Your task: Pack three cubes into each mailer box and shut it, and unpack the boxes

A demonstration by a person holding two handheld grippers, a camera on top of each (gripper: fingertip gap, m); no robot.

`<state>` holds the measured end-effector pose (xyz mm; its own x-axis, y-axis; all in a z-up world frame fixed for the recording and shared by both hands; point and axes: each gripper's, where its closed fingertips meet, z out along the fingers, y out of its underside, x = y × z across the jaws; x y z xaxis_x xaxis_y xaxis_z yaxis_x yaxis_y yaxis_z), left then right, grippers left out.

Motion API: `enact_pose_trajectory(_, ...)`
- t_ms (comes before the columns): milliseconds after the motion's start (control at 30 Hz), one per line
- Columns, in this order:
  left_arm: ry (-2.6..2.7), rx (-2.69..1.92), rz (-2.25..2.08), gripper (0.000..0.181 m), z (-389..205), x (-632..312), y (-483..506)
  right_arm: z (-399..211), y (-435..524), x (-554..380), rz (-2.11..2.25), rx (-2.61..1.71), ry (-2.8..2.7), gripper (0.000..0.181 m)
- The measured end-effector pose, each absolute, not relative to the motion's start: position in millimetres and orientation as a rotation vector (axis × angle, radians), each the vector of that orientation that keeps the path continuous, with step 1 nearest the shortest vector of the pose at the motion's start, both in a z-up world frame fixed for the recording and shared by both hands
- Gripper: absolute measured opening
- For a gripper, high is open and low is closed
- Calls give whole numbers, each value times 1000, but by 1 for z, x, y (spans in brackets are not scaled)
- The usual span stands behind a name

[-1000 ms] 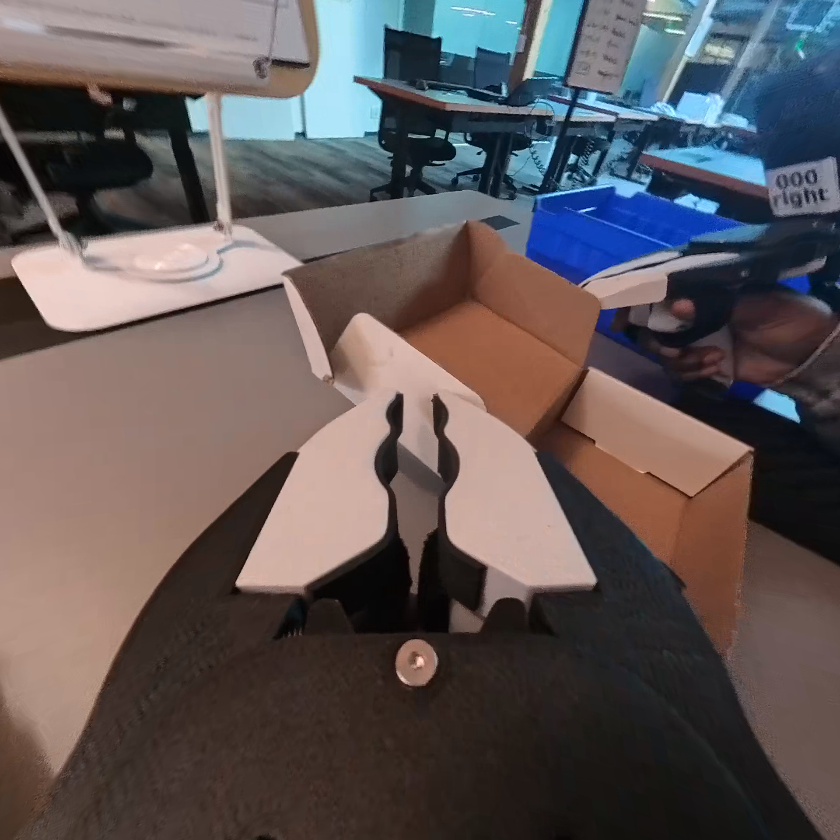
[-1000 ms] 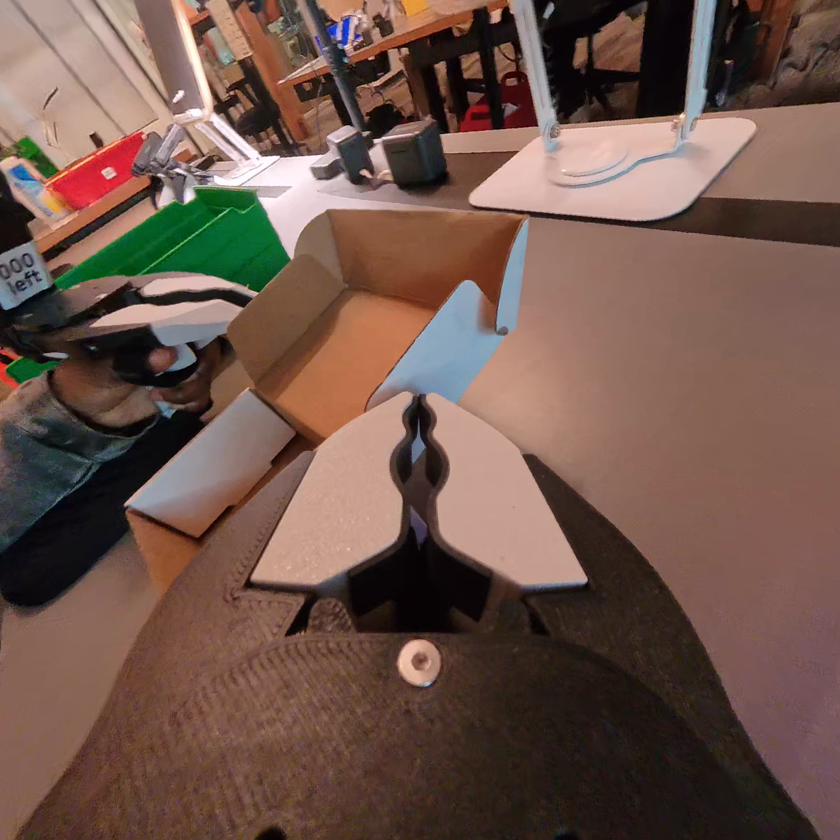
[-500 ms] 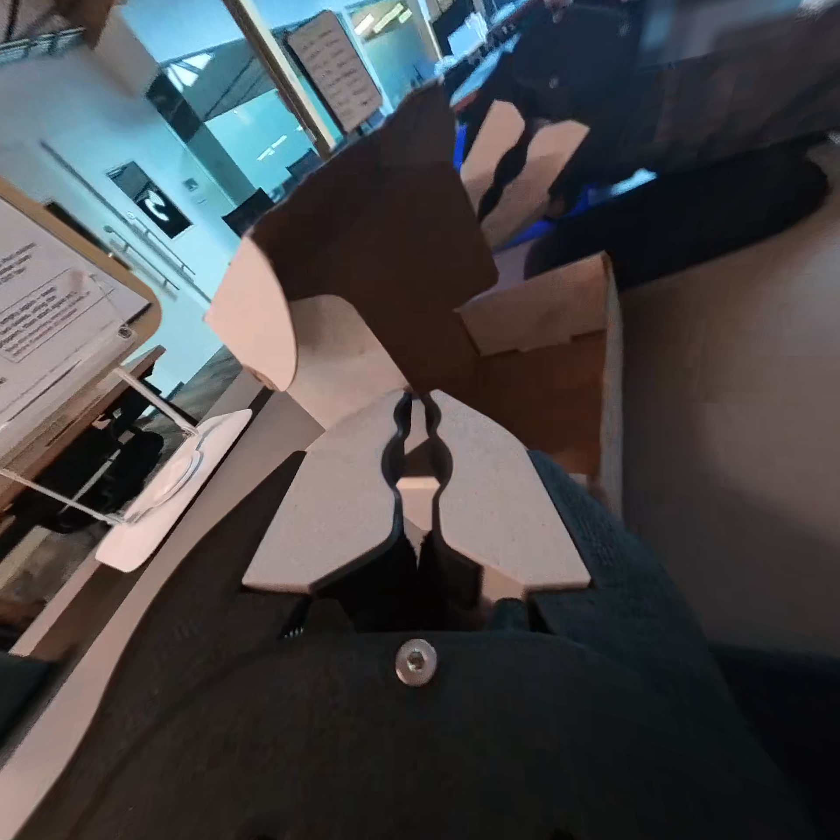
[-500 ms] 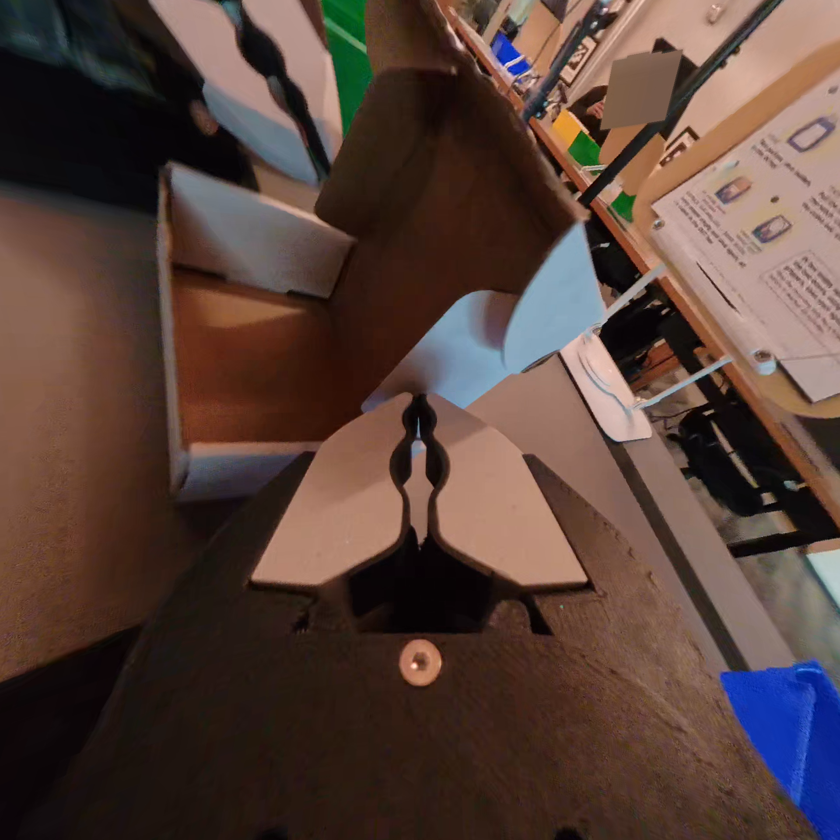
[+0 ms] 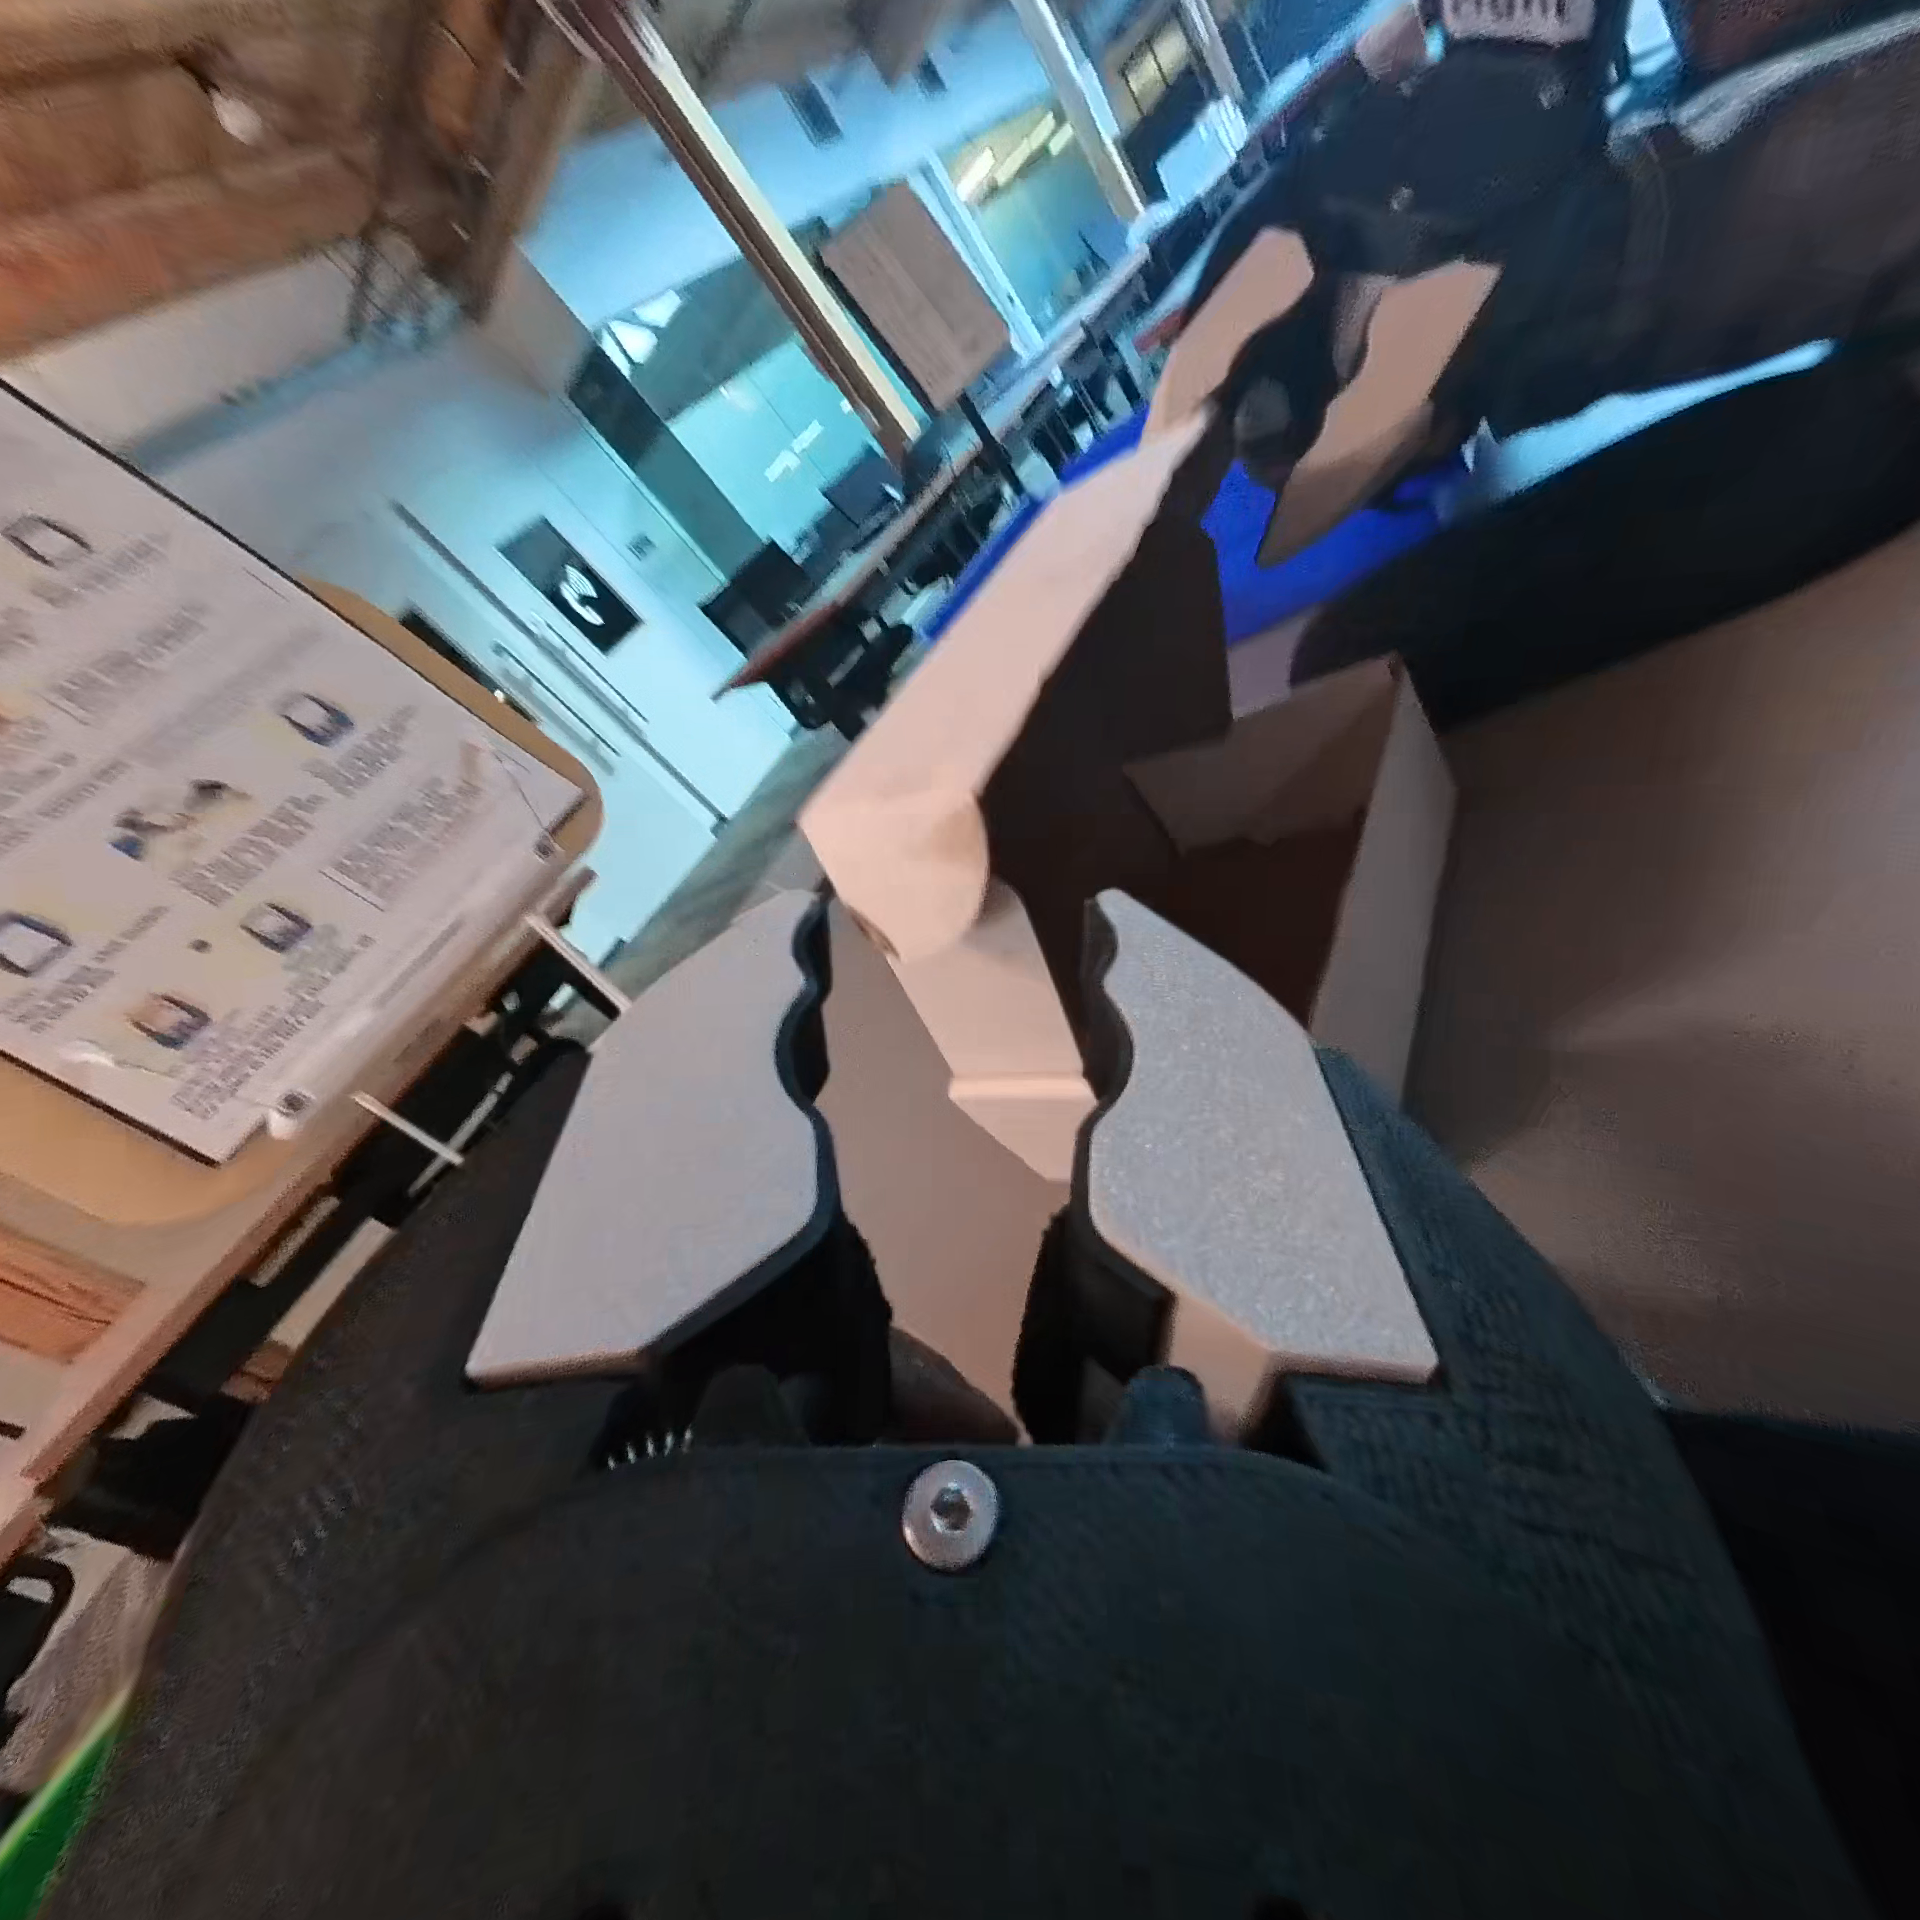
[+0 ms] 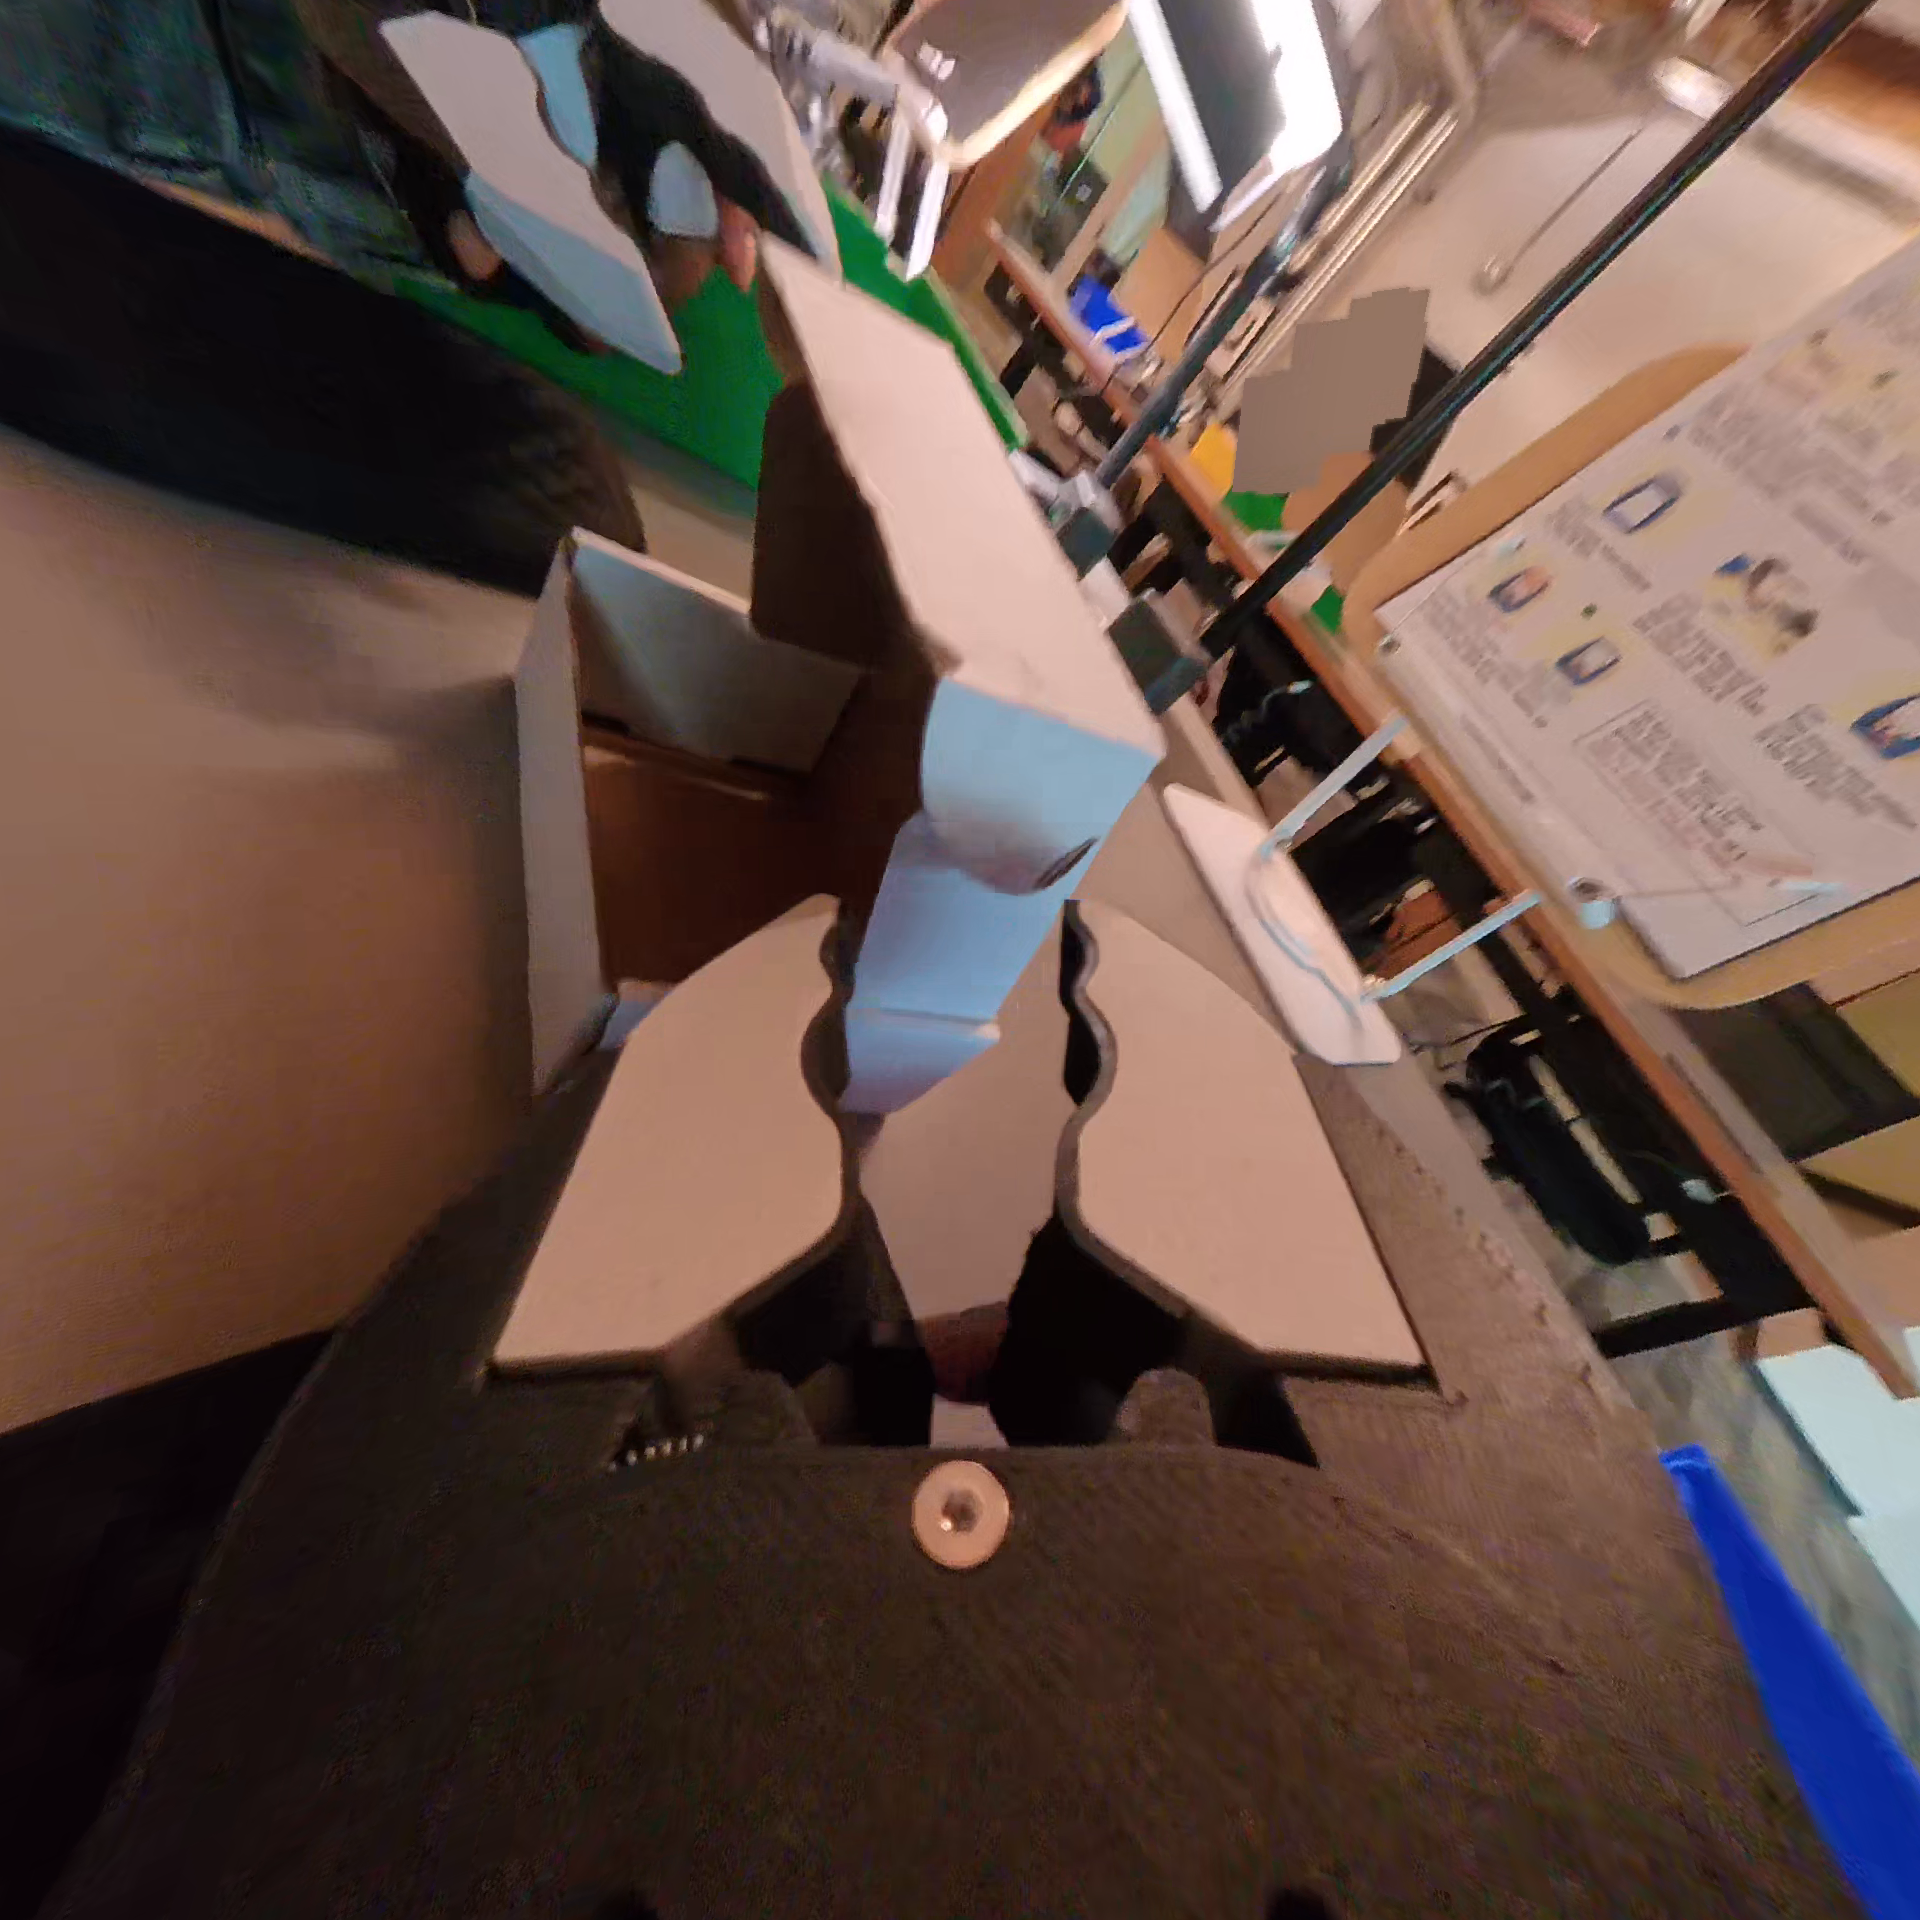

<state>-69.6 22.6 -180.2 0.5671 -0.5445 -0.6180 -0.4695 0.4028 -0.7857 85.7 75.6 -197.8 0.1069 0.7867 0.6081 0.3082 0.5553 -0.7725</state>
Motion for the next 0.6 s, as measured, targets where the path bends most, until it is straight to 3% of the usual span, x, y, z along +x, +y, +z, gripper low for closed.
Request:
enact_pose_trajectory(167,1105,-1168,18,46,-167,-50,29,-167,67,79,384,-845,-1395,38)
enact_pose_trajectory(233,1117,-1191,31,24,-168,-46,36,-169,69,73,347,-843,-1422,35)
enact_pose_trajectory(300,1100,-1195,25,18,-166,-45,38,-170,70,70,309,-829,-1427,29)
enact_pose_trajectory(600,1173,-1438,-277,10,-194,-37,-2,-192,39,79,537,-1039,-1558,7)
